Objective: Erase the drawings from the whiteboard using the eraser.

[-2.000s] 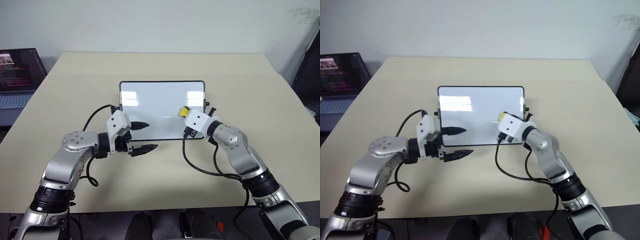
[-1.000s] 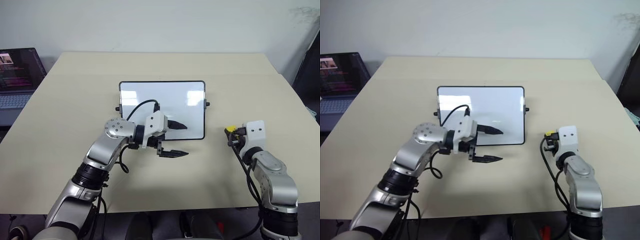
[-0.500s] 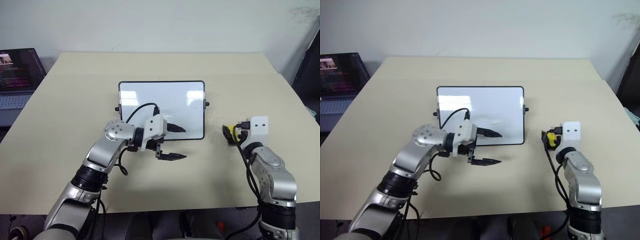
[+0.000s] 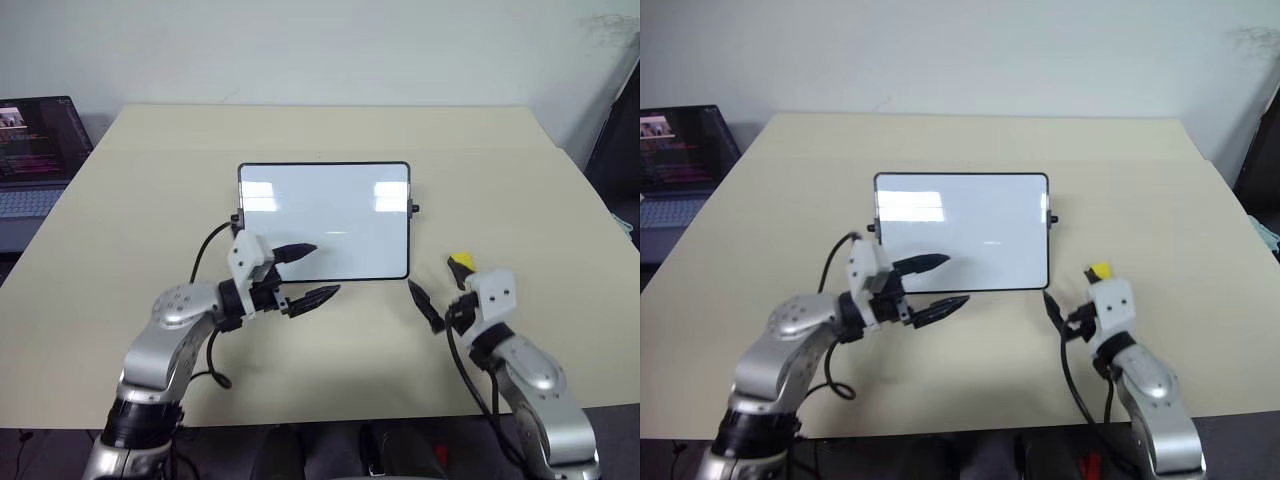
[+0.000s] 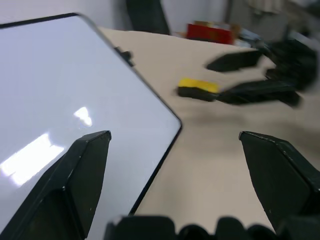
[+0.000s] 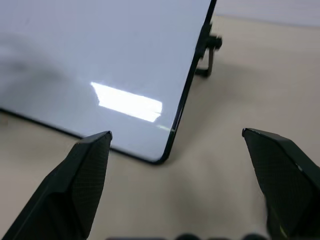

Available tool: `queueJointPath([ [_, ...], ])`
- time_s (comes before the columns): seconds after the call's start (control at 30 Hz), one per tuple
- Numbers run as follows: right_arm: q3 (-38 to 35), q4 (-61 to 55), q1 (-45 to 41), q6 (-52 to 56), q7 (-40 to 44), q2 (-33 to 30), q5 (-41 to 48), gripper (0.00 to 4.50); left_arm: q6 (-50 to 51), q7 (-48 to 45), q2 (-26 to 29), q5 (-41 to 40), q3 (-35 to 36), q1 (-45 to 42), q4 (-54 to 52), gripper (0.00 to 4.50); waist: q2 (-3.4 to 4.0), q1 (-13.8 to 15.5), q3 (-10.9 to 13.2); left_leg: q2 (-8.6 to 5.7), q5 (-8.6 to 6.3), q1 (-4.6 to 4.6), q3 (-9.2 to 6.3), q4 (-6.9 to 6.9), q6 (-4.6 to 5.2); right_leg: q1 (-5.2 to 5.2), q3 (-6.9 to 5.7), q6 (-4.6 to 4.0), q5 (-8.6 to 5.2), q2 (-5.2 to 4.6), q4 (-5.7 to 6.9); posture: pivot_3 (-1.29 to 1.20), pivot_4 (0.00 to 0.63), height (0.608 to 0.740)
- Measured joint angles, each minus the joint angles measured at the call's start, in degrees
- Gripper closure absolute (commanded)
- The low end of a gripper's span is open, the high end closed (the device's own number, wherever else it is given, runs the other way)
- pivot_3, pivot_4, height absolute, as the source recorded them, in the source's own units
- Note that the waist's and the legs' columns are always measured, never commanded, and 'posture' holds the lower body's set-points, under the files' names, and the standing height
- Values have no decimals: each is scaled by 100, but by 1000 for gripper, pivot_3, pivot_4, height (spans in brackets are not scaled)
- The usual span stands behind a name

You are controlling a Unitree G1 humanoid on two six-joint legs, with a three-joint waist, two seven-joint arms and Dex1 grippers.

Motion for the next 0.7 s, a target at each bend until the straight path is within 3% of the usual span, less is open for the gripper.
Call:
queueJointPath([
  [0.2, -290, 470, 150, -1054, 89, 189, 339, 8, 87, 1055, -605, -154, 223, 576, -751, 0, -1, 4, -2, -5, 1, 13, -2, 7, -1, 13, 2, 2, 2, -5, 6, 0, 150, 740],
  [0.3, -496, 921, 42, -1476, -15, 298, 424, 8, -53, 2013, -1141, -43, 650, 1013, -1092, 0, -2, -19, -4, -5, 0, 14, 2, 2, 0, 13, 13, 2, 2, -4, 6, 0, 150, 740],
  [0.43, -839, 1406, -214, -1668, -60, 133, 475, 8, -381, 2934, -1320, 443, 1297, 1383, -1149, 0, -1, 7, -4, -6, 1, 17, 3, 0, -1, 11, 3, -1, 1, 2, 6, 0, 150, 740],
  [0.7, -827, 1526, -243, -1582, 32, 38, 671, 8, -774, 3689, -1445, 1281, 1373, 2134, -1012, 0, 2, 19, -19, -7, 0, 15, 12, 0, -1, 11, 10, -1, 1, -3, 2, 0, 150, 740],
])
